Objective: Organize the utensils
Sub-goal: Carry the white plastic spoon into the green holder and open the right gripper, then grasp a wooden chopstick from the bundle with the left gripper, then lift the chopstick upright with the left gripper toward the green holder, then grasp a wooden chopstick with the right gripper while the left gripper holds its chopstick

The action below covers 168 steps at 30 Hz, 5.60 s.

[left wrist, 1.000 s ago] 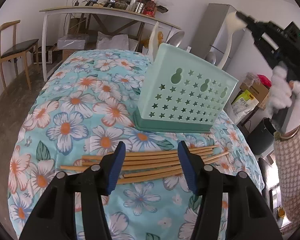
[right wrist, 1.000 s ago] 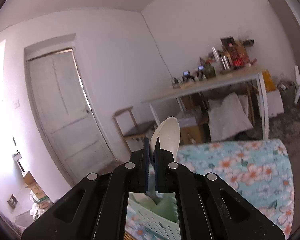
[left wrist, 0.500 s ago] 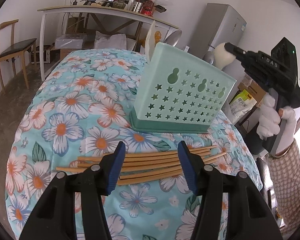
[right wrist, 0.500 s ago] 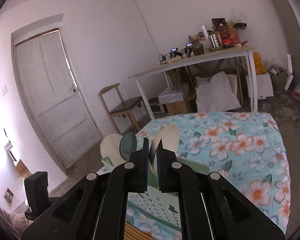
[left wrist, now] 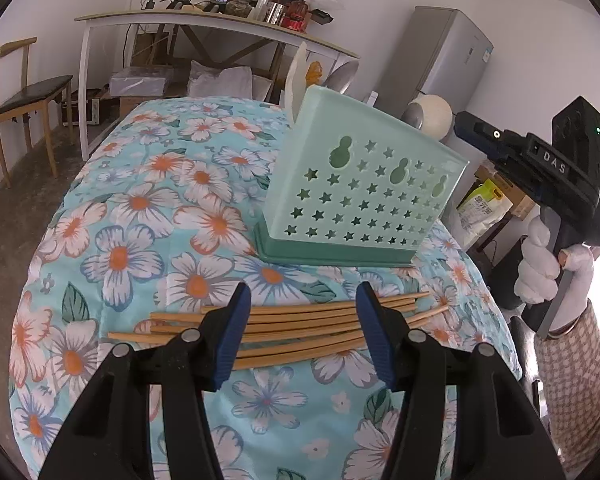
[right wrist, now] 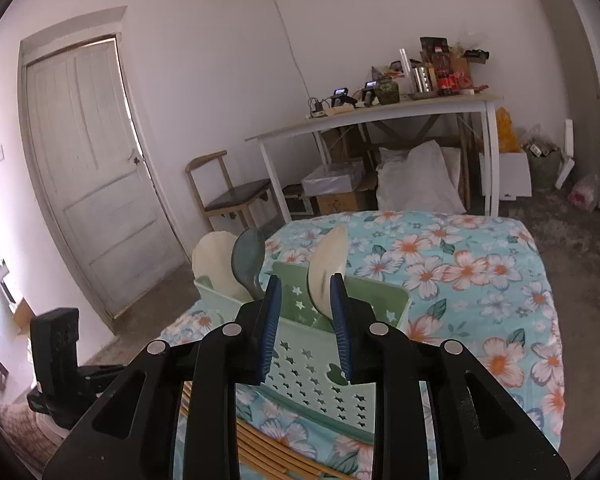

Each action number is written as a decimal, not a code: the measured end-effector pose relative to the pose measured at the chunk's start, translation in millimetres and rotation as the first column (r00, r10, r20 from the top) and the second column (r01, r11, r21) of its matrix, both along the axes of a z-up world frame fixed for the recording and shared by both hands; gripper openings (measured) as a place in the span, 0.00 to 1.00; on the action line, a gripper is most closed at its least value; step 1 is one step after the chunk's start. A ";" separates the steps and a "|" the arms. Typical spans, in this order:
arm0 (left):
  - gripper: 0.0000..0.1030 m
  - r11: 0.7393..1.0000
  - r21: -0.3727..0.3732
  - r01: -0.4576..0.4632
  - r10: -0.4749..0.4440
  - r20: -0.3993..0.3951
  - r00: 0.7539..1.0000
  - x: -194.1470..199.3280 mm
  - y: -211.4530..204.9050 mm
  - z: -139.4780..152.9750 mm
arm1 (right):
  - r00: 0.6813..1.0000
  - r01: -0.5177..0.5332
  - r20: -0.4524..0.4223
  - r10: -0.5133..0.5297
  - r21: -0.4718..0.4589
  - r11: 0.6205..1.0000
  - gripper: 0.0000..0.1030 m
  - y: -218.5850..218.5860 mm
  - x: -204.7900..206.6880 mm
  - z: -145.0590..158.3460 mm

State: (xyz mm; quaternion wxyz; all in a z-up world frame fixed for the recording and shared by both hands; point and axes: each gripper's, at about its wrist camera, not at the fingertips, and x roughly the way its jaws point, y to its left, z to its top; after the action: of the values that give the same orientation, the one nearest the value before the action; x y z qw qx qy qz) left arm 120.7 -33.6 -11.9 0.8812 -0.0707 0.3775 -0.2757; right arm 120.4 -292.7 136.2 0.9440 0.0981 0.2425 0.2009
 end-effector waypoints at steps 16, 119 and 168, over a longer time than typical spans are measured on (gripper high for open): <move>0.52 1.000 0.006 0.020 -0.020 -0.011 1.000 -5.1 -4.9 -4.8 | 0.999 0.037 -0.029 -0.035 0.085 0.996 0.25 -26.0 -47.8 -11.5; 0.17 0.966 -0.260 0.004 0.022 0.096 0.995 -43.7 27.0 53.8 | 0.924 0.160 -0.381 -0.037 0.296 0.942 0.31 -18.7 -102.7 -123.1; 0.06 0.935 -0.352 -0.034 0.062 0.070 0.996 -43.3 62.5 29.2 | 0.617 0.699 -0.784 -0.067 0.508 0.504 0.23 -65.2 -49.4 -185.8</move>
State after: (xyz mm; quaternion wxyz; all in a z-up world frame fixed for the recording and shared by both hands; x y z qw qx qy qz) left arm 77.5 28.9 17.2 0.8754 -0.2244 0.2849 -0.3195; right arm 71.0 -357.8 -49.7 0.6612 0.6196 0.4229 -0.0017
